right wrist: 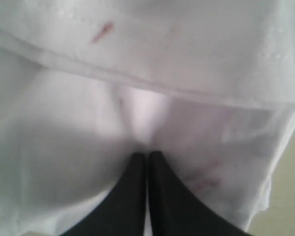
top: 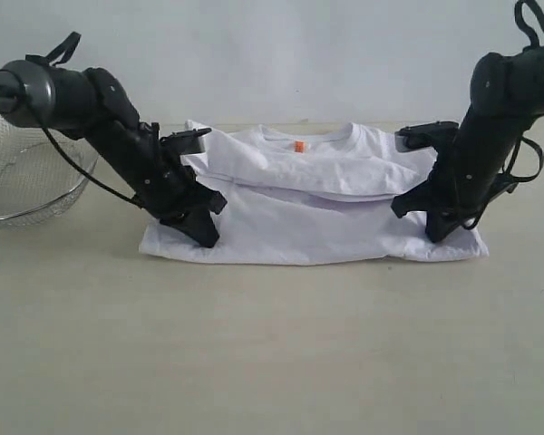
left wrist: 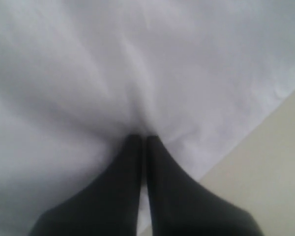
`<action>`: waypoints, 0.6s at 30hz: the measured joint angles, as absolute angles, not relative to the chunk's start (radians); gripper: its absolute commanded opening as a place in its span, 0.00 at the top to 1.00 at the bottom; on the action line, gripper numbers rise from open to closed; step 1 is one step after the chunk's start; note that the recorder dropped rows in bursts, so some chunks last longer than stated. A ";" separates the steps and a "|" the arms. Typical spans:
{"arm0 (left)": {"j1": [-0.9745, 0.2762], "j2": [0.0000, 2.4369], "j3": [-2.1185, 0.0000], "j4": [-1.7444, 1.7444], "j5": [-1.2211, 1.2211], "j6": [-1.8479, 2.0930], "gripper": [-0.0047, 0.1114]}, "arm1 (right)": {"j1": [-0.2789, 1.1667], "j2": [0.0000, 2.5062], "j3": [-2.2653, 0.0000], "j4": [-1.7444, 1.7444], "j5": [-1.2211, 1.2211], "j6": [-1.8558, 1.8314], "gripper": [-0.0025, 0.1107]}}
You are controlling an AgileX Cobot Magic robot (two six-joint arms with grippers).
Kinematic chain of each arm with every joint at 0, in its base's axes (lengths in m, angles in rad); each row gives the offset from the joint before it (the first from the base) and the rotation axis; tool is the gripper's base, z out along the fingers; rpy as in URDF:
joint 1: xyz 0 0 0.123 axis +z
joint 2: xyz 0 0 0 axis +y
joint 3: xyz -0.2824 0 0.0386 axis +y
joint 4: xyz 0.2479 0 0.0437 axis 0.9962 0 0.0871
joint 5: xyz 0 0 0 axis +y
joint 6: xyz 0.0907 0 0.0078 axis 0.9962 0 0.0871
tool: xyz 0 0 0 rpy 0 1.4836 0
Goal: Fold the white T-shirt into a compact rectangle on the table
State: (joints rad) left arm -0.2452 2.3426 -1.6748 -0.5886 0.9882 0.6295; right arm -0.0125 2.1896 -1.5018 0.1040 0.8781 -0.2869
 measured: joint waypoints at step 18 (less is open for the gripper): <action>-0.245 2.064 -1.096 -0.797 0.825 0.745 0.92 | -0.012 1.989 -1.111 0.242 0.717 -0.287 0.98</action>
